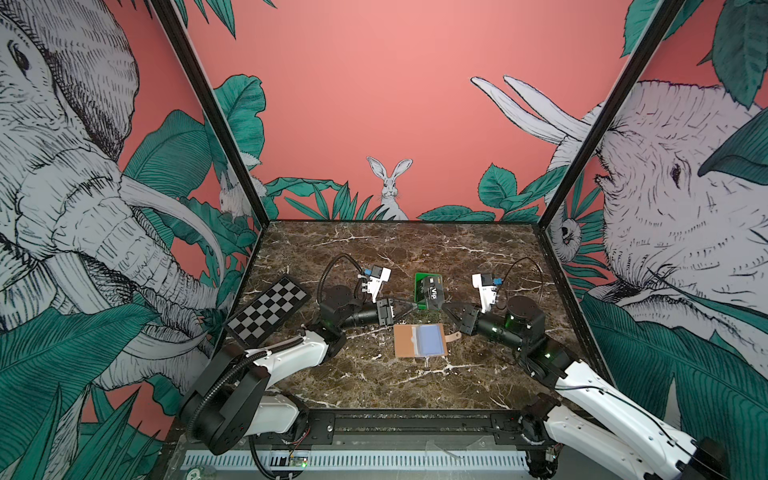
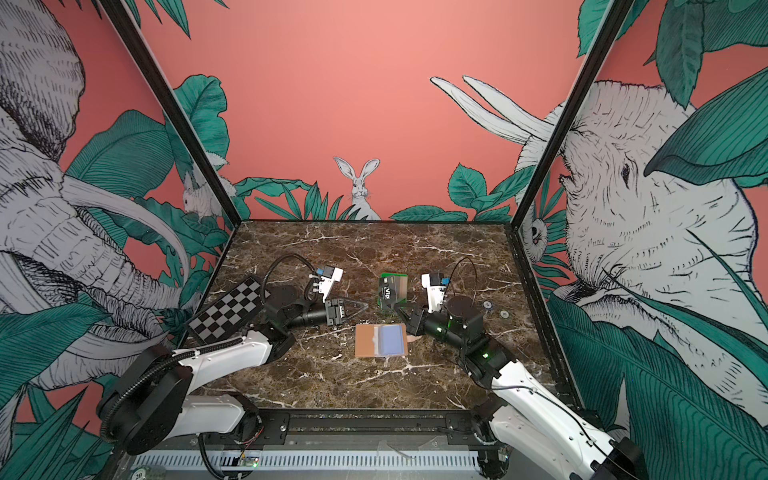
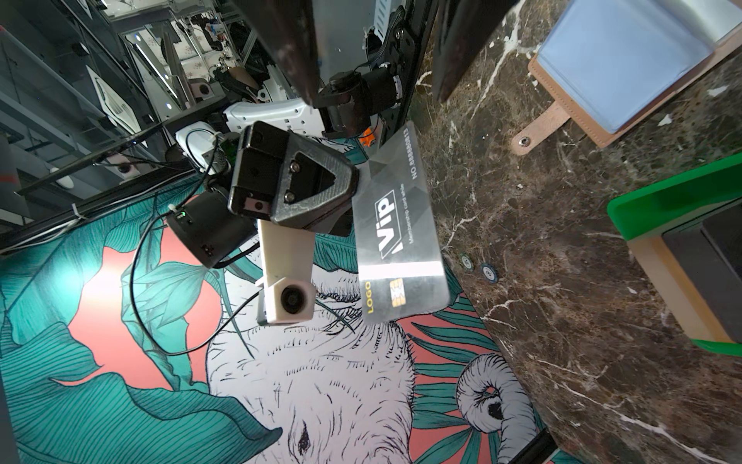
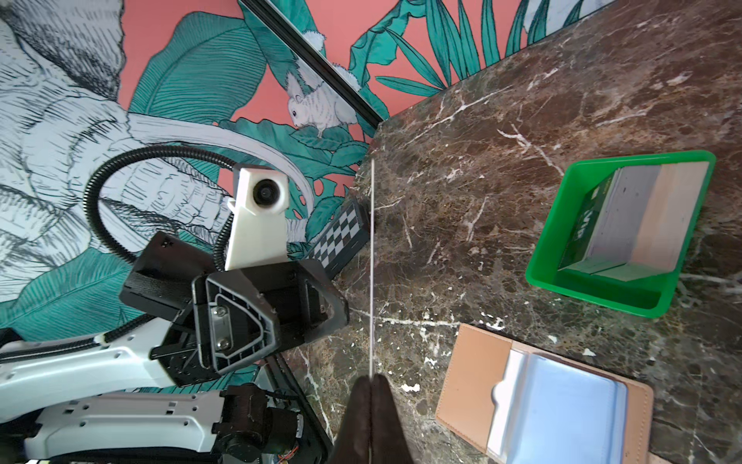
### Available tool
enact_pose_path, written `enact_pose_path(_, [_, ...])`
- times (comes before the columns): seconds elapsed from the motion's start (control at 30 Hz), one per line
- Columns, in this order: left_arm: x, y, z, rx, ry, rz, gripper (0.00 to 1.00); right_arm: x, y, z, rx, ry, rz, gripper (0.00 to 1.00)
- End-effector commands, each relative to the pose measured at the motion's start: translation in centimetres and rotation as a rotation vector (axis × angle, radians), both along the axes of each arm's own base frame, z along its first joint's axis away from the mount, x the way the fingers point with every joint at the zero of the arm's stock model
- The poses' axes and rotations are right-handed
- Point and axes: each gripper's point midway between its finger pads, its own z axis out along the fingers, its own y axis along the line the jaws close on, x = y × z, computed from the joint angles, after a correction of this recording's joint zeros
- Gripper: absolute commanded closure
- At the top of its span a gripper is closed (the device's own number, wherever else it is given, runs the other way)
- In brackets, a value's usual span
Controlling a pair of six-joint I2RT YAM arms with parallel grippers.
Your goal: Put the credit cards into the card holder
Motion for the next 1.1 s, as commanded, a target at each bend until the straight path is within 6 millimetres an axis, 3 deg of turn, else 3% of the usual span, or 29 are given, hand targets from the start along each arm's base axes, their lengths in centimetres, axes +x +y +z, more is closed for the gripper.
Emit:
enact_pose_path(0.0, [-0.7, -0.1, 2.4, -0.075, -0.060, -0.015, 0.53, -0.8, 0.5, 2.7, 0.089, -0.063, 0.044, 1.00])
enact_pose_path(0.43, [-1.1, -0.4, 4.0, -0.135, -0.071, -0.044, 0.58, -1.5, 1.6, 4.3, 0.183, -0.059, 0.125, 1.00])
enact_pose_path(0.73, [-0.7, -0.5, 3.7, -0.143, -0.059, -0.033, 0.63, -1.7, 2.1, 4.2, 0.215, -0.038, 0.156, 1.00])
enact_pose_path(1.07, [-0.2, -0.6, 4.0, -0.180, -0.039, -0.029, 0.77, -1.8, 2.2, 3.0, 0.225, -0.008, 0.164, 1.00])
